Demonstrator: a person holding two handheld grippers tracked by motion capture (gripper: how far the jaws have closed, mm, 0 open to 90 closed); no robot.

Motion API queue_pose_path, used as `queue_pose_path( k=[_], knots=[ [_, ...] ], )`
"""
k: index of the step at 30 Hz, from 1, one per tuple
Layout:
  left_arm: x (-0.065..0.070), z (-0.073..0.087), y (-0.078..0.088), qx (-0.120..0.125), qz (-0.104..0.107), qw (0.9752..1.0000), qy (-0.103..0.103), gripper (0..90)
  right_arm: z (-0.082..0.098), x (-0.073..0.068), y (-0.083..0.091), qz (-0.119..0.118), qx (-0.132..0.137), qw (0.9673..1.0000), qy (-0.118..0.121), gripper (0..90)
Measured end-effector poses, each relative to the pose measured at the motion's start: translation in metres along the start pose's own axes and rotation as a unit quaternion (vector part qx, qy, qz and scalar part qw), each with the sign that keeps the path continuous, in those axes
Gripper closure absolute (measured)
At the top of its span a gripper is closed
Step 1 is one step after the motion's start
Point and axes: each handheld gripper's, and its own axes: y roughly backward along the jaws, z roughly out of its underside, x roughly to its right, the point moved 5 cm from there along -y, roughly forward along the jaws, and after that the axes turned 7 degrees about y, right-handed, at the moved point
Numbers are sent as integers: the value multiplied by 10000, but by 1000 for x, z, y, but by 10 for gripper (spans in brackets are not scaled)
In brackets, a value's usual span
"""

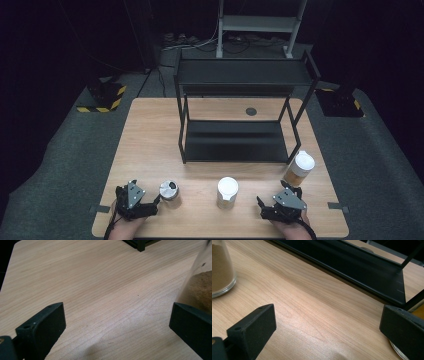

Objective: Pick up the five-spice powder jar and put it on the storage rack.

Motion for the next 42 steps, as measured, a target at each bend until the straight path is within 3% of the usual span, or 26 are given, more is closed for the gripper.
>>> queue_pose_path(
  k=[4, 14, 19, 23, 35, 39, 42],
  knots=[
    [3, -2, -2, -80, -18, 9999, -144, 11, 1, 0, 0, 2, 24, 10000, -2, 0],
    [2, 0, 0, -10, -5, 10000, -96, 11, 0, -1, 0, -11, 2, 10000, 52, 0],
    [4, 1, 2, -34, -112, 9998, -141, 11, 0, -1, 0, -26, 20, 10000, 87, 0],
    [-1, 3, 4, -72, -141, 9999, -48, 22, 0, 0, 1, -61, 8, 9999, 89, 0],
    [-14, 11, 12, 143, 128, 9998, 42, 38, 0, 0, 0, -72, -7, 9999, 81, 0],
    [-17, 9, 13, -36, 140, 9999, 86, 39, 0, 1, 0, -93, 1, 9999, 69, 0],
    [-19, 8, 15, -32, 143, 9997, 175, 34, 0, 1, 0, -104, 7, 9999, 80, 0]
  ],
)
